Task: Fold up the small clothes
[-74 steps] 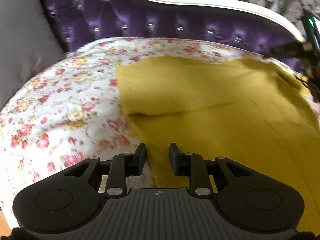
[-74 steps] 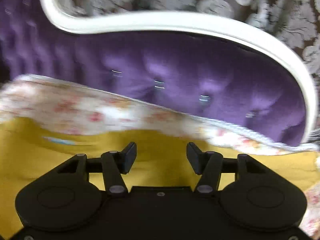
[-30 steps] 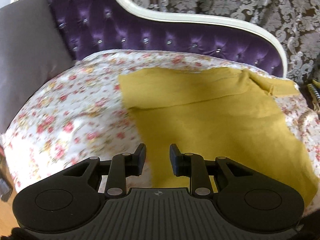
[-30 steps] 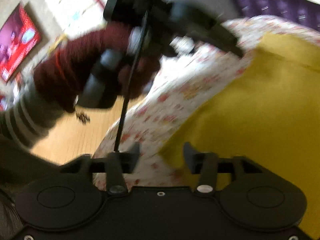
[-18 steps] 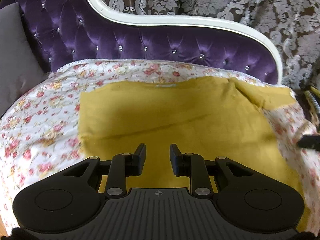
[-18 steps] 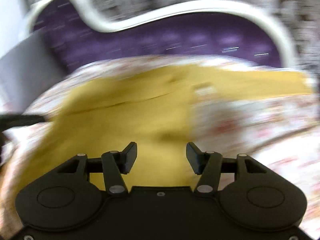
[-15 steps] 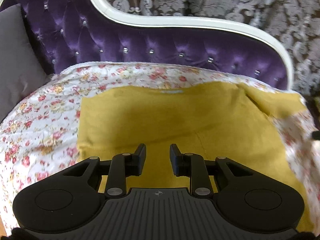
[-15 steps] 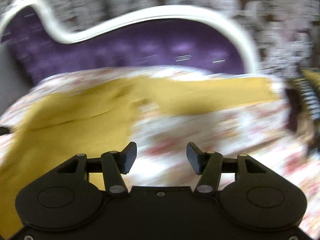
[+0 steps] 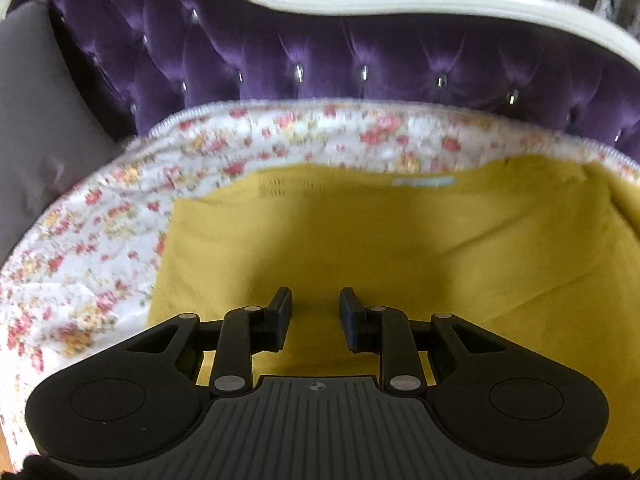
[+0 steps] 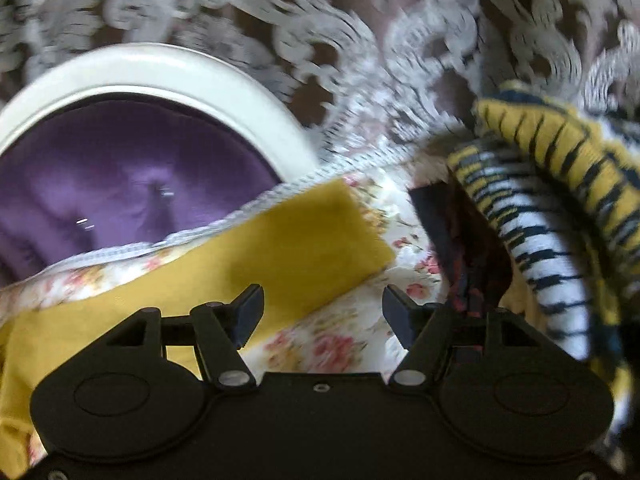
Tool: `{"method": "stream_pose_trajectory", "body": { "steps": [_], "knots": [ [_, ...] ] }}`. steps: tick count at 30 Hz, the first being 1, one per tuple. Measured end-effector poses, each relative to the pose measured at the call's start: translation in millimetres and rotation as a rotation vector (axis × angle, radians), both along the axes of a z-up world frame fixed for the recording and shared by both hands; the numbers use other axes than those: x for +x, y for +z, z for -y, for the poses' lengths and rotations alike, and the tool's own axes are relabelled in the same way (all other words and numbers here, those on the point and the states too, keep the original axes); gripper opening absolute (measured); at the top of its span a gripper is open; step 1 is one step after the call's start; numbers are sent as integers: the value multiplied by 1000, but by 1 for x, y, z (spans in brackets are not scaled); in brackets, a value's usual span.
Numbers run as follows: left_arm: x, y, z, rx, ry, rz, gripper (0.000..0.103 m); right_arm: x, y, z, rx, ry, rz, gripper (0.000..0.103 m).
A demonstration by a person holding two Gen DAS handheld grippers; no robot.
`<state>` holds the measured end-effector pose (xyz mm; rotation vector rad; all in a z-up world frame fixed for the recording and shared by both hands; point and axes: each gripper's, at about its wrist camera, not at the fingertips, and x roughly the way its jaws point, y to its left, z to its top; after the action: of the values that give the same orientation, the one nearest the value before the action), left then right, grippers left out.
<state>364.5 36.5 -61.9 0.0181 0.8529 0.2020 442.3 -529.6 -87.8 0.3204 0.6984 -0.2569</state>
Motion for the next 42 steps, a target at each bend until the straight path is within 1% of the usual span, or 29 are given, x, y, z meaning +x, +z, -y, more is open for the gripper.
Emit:
{"method": "stream_pose_trajectory", "body": {
  "steps": [2,3,6,7,8,9,10,12,15,19,22,26,28,30,33,36,38,42],
  "knots": [
    [-4,-3,2,19,-9,31,26,12,-12,12,37,-36,-9,69],
    [-5,-4,4,31,-17,32,26,15,-15,17,55,-51,-10,69],
    [-7,-4,5,40,-34,36,26,18,-17,23,66,-79,27,69],
    [-6,-3,5,34,-35,35,26,21,-17,25,68,-86,33,63],
    [-5,-3,3,25,-35,34,26,23,-17,25,66,-88,40,54],
    [-4,-3,2,16,-34,33,26,26,-17,26,64,-87,39,18],
    [-4,-2,1,9,-34,32,26,28,-17,27,72,-82,29,14],
    [-3,-2,-1,2,-40,32,26,29,-12,26,82,-80,34,14],
    [-6,1,-3,-13,-54,27,26,24,12,11,41,-38,87,14],
    [-12,7,-9,-63,-64,24,26,12,61,-28,-1,81,179,14],
    [-20,12,-15,-95,-67,32,26,4,101,-71,-24,202,245,14],
    [-32,18,-25,-111,-69,49,26,-8,147,-148,-28,389,320,14],
    [-38,21,-33,-120,-63,56,26,-14,161,-188,-17,476,342,14],
    [-43,24,-43,-134,-53,62,26,-22,170,-229,16,571,359,14],
    [-49,26,-61,-160,-30,67,26,-28,165,-290,64,698,356,14],
    [-55,23,-80,-189,-4,64,26,-32,139,-350,60,795,324,14],
    [-59,21,-92,-208,10,63,26,-36,109,-385,74,845,273,14],
    [-62,17,-111,-246,32,64,26,-45,47,-435,27,903,176,14]
  ]
}}
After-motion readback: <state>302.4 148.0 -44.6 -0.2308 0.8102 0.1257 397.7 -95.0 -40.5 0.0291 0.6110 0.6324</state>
